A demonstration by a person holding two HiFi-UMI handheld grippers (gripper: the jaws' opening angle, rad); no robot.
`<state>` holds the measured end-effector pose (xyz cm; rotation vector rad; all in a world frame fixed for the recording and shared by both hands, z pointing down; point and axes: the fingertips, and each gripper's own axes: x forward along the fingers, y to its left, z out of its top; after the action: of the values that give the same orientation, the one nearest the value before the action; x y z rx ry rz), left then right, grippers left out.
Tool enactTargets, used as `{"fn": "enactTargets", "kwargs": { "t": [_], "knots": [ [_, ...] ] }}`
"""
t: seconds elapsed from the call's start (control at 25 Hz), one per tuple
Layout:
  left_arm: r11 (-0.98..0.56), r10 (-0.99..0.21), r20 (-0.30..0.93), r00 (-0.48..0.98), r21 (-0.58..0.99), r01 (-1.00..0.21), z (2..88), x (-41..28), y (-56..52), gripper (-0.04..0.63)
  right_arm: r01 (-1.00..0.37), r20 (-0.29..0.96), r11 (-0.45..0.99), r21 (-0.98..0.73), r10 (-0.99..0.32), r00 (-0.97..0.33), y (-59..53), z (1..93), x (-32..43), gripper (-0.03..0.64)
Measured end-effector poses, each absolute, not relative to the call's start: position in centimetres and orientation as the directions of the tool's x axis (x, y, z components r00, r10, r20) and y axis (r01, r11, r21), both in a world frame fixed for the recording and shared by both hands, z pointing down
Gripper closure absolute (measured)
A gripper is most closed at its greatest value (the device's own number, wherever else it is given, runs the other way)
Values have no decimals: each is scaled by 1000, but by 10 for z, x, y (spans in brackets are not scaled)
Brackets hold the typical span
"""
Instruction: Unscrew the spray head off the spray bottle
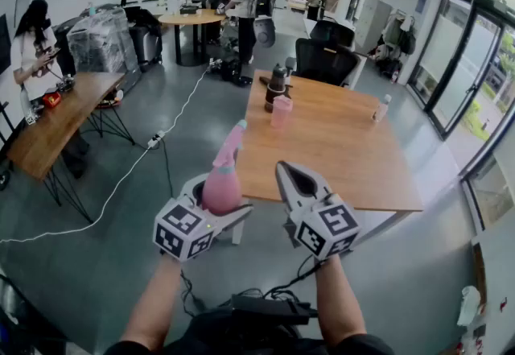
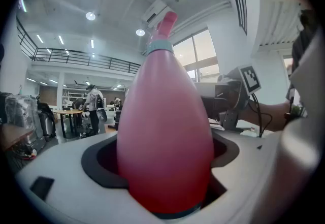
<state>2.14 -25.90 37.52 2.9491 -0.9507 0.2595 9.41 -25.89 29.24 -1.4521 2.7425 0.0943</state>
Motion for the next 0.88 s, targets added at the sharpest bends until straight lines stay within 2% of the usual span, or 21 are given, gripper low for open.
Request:
{"fn": "enactTargets", "kwargs": {
  "t": [0.56,0.88],
  "knots": [
    [-817,-572,159,804,-33,-575,367,24,-250,144,-846,-74,533,9,-843,-532,-246,290,98,606],
    [-826,-560,165,812,-30,-563,371,29,-247,144,-826,-80,564,15,-823,-563,-241,290,92,606]
  ]
}}
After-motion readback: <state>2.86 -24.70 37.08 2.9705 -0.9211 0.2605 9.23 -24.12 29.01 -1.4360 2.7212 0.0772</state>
